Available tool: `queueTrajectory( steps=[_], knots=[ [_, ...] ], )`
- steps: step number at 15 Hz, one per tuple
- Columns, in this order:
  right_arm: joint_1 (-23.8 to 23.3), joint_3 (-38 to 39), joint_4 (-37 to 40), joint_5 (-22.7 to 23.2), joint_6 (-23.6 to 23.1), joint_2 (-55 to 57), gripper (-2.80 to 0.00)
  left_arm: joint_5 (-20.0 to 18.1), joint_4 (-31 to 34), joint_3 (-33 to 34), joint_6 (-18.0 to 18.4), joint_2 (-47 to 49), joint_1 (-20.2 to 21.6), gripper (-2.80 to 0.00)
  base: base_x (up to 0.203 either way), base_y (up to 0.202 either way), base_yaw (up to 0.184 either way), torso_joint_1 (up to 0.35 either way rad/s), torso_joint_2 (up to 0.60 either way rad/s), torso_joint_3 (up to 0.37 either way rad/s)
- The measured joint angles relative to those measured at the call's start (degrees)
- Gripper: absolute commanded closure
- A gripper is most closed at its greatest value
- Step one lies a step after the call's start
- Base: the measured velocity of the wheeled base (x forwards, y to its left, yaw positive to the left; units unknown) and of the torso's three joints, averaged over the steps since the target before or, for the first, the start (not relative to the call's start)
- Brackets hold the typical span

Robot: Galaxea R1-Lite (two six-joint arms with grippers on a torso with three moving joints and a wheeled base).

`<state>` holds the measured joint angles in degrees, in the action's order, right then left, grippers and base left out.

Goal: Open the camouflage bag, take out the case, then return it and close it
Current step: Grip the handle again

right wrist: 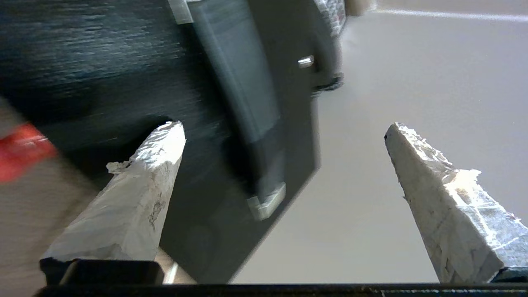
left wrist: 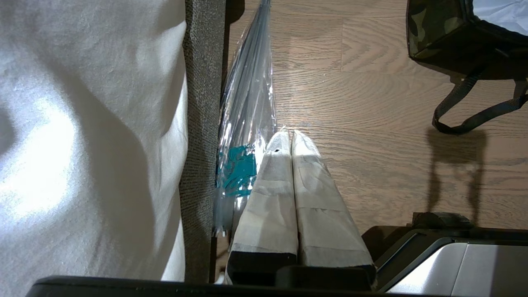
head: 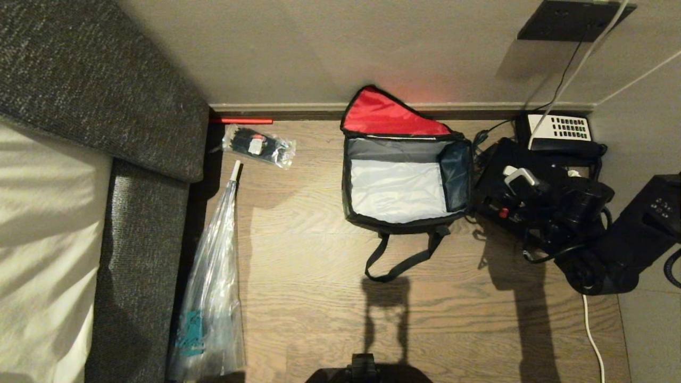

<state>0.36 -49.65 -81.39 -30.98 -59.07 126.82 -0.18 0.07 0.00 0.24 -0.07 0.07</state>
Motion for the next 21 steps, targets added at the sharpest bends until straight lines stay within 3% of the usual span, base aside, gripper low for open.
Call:
queueTrajectory(
  steps=[3,21],
  knots=[
    [-1.85,-1.91,-0.49,-0.13,-2.89,1.21,-2.80,0.02,-0.02,0.00,0.00,0.00,0.00,0.00,0.000,0.000,0.000,0.000,0.00,0.000],
    [-3.23,-13.35,-6.04,-0.66,-3.38,12.15,-2.80,0.00,0.02,0.00,-0.01,0.00,0.00,0.00,0.000,0.000,0.000,0.000,0.00,0.000]
  ],
)
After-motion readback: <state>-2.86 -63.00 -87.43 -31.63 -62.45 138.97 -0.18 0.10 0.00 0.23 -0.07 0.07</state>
